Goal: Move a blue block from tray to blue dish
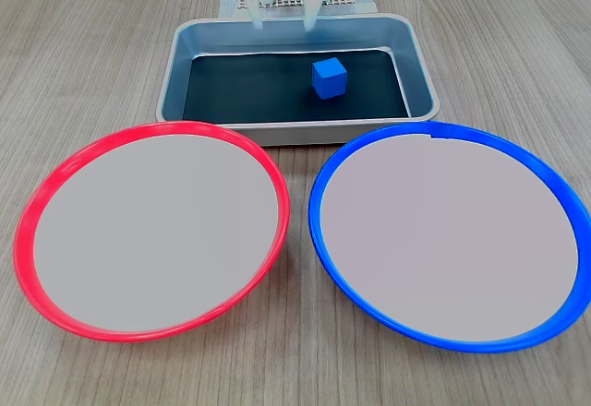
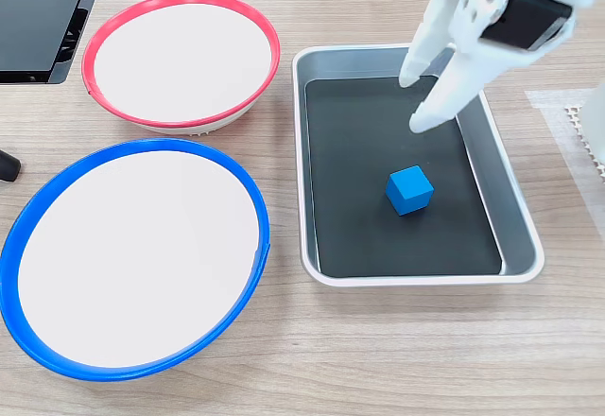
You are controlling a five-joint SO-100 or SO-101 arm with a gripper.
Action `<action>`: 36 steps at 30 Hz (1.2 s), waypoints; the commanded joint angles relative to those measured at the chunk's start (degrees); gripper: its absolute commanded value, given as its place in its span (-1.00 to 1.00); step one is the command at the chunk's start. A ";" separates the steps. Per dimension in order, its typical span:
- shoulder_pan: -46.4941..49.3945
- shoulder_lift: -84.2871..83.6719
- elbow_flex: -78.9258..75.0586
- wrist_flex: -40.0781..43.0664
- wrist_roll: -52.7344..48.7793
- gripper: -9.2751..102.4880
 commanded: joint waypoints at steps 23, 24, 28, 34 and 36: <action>-10.81 -24.26 -2.72 -12.04 -3.16 -0.78; -10.90 -24.26 -2.72 -12.22 -2.72 -0.82; -11.51 -23.12 -3.87 -11.87 0.18 -0.84; -15.03 -14.50 -10.63 -8.61 19.95 -0.84; -15.56 -12.48 -13.36 -8.09 25.31 -0.84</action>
